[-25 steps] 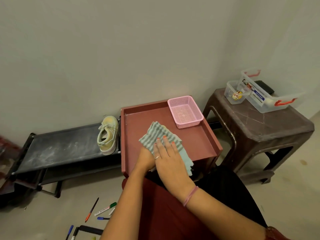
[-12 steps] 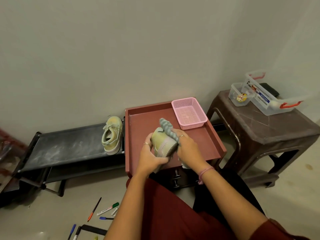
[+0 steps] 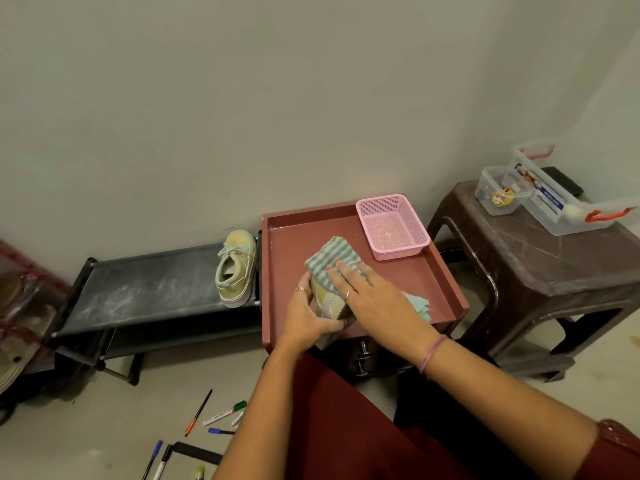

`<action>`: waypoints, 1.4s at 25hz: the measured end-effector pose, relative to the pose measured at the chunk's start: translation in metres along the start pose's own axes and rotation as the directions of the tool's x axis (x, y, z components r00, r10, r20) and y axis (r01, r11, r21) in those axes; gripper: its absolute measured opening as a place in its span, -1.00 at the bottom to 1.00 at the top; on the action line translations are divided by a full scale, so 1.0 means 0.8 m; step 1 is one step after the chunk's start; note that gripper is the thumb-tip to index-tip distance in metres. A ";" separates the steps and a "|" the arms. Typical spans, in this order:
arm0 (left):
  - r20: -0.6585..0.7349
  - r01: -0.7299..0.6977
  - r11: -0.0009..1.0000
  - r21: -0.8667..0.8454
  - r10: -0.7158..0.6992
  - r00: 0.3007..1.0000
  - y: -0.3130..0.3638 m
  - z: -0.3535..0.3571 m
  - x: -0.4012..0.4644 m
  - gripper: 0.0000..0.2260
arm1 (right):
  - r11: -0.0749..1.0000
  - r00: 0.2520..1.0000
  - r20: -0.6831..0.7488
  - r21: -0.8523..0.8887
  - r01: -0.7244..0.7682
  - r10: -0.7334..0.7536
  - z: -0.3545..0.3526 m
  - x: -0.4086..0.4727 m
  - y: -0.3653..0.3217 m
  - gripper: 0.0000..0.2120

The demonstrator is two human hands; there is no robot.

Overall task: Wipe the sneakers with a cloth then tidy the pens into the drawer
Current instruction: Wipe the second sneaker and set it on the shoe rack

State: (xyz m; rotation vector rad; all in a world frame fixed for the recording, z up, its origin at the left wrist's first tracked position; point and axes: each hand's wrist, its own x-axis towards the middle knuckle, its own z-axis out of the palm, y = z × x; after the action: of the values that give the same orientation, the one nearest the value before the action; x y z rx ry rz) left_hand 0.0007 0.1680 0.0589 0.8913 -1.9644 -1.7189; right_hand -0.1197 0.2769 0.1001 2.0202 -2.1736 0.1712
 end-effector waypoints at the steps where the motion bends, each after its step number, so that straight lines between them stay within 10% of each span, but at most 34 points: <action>1: 0.000 0.003 1.000 -0.005 -0.003 1.000 0.000 -0.001 0.001 -0.08 | 0.998 0.998 0.019 -0.001 0.057 -0.057 0.000 0.007 0.010 -0.36; 5: -0.007 0.009 1.000 0.011 -0.009 1.000 0.009 -0.003 0.004 -0.11 | 0.803 0.940 0.339 0.546 -0.239 0.049 -0.030 0.039 0.051 -0.23; 8: 0.016 0.012 1.000 0.016 -0.013 1.000 0.009 -0.006 0.004 -0.16 | 0.724 0.905 0.419 0.601 -0.338 0.074 -0.042 0.045 0.056 -0.23; 13: -0.060 0.019 1.000 0.018 -0.017 0.998 0.008 -0.004 0.011 -0.41 | 0.994 0.993 0.045 -0.014 0.106 -0.105 -0.003 0.006 -0.023 -0.54; 16: -0.056 0.030 0.999 -0.012 -0.031 0.998 0.007 -0.007 0.013 -0.34 | 0.985 0.983 -0.183 0.165 0.047 -0.016 0.015 0.007 0.009 -0.51; 18: -0.041 0.034 0.999 -0.024 -0.035 0.999 0.005 -0.010 0.016 -0.24 | 0.760 0.945 -0.023 0.601 -0.248 0.326 0.013 0.011 0.030 -0.43; 22: -0.048 0.068 0.997 -0.032 -0.070 0.996 0.000 -0.019 0.019 -0.15 | 0.358 0.881 0.171 0.867 -0.348 0.442 0.030 0.012 0.012 -0.30; 27: -0.067 0.074 0.997 -0.031 -0.076 0.995 -0.001 -0.025 0.027 -0.20 | 0.904 0.956 -0.246 0.426 -0.043 0.162 0.029 0.009 -0.009 -0.36; 30: -0.076 0.060 0.998 -0.027 -0.062 0.995 0.006 -0.016 0.032 -0.25 | 0.969 0.964 -0.266 0.232 0.085 -0.021 0.036 0.010 0.020 -0.49; 35: -0.047 0.046 0.999 -0.030 -0.047 0.998 0.017 -0.011 0.042 -0.20 | 0.470 0.883 0.072 0.825 -0.314 0.463 0.036 0.034 0.031 -0.21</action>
State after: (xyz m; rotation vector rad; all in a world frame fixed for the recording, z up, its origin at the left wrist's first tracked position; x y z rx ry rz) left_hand -0.0206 0.1393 0.0697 0.9658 -1.8982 -1.7312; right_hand -0.1475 0.2469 0.0780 1.6092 -2.6755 1.6560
